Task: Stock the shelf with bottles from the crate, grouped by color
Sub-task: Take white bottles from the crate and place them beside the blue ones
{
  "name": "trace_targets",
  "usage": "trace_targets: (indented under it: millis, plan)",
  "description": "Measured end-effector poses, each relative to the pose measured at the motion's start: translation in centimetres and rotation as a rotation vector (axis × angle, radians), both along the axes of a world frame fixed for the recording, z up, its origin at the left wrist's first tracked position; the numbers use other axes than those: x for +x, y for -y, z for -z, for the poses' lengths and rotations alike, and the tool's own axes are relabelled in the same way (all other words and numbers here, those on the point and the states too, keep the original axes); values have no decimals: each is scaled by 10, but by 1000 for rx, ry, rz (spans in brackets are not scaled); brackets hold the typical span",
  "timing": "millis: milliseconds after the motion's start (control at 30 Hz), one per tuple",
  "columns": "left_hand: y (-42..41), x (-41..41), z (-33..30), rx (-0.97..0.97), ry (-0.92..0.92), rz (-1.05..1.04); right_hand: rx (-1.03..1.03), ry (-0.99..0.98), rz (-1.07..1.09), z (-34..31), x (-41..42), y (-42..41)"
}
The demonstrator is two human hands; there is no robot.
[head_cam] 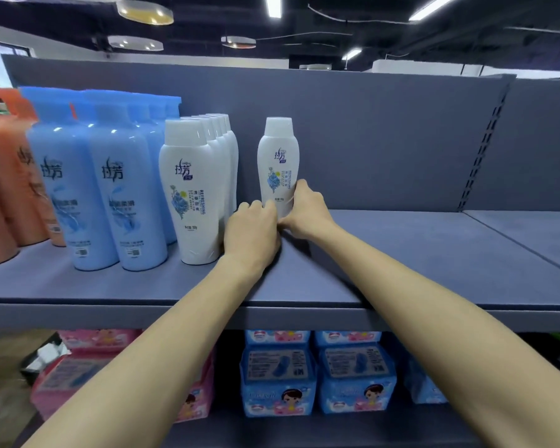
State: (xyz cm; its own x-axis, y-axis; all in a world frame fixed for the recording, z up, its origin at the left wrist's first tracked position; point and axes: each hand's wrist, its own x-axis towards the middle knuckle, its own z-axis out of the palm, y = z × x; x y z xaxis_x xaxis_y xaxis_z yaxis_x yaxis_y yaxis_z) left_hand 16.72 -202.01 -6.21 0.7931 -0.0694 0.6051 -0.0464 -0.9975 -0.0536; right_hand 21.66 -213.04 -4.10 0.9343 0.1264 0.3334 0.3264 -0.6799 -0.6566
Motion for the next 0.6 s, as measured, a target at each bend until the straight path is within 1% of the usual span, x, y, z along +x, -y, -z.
trace_targets:
  millis: [300, 467, 600]
  plan:
    - [-5, 10, 7, -81, 35, 12, 8, 3, 21, 2, 39, -22]
    - [-6, 10, 7, -90, 45, 19, 2, -3, 33, 3, 47, -27]
    - [-5, 9, 7, -94, 47, 17, -4, 39, 49, 6, 51, -30]
